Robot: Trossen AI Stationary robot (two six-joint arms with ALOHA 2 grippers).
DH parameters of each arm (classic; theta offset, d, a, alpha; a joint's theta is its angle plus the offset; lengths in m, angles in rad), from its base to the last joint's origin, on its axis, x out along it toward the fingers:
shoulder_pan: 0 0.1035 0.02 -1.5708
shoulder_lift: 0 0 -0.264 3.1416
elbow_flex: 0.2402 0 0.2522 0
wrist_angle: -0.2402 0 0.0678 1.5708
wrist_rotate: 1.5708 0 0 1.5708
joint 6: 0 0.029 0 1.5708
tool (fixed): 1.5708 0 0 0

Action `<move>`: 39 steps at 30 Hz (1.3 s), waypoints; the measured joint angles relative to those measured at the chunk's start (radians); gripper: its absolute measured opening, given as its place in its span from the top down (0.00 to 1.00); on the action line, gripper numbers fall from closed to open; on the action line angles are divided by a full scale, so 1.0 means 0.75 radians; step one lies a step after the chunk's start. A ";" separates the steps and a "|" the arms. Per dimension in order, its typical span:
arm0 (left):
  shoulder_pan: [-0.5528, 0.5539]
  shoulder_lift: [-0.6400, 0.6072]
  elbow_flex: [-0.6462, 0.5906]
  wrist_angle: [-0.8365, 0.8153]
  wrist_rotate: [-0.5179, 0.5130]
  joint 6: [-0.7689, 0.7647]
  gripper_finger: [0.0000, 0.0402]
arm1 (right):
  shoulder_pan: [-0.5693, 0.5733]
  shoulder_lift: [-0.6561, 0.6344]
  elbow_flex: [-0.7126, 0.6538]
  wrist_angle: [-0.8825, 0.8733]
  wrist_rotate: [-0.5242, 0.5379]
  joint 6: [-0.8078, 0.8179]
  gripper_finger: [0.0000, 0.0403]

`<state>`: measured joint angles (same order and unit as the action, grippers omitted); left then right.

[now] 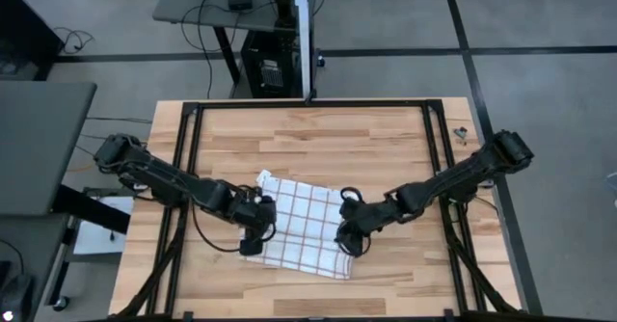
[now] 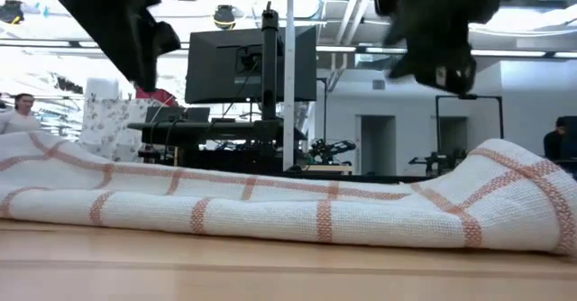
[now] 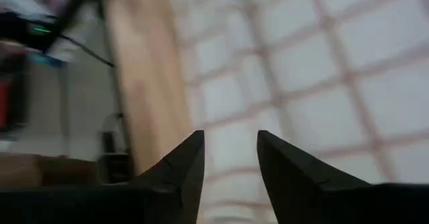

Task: Roll towel
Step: Roll the white stripe kitchen towel

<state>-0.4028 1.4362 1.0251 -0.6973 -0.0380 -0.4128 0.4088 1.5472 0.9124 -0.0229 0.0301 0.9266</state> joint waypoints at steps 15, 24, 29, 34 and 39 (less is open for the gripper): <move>-0.030 -0.030 -0.525 0.643 0.158 -0.231 0.78 | -0.037 0.488 -0.001 0.393 -0.436 0.100 1.00; -0.028 -0.032 -0.605 0.638 0.074 -0.238 0.78 | 0.043 0.514 0.003 0.317 -0.533 0.111 1.00; -0.026 -0.034 -0.625 0.650 0.069 -0.238 0.79 | 0.062 0.507 0.002 0.297 -0.534 0.151 1.00; -0.023 -0.093 -0.542 0.572 0.050 -0.229 0.79 | 0.065 0.403 -0.009 0.258 -0.534 0.157 1.00; -0.023 -0.187 -0.385 0.443 0.048 -0.156 0.79 | 0.106 0.214 -0.003 0.264 -0.461 0.139 1.00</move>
<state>-0.4198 1.2962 0.7360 -0.3648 -0.0017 -0.5298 0.4886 1.7075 0.9104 0.1752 -0.3159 1.0306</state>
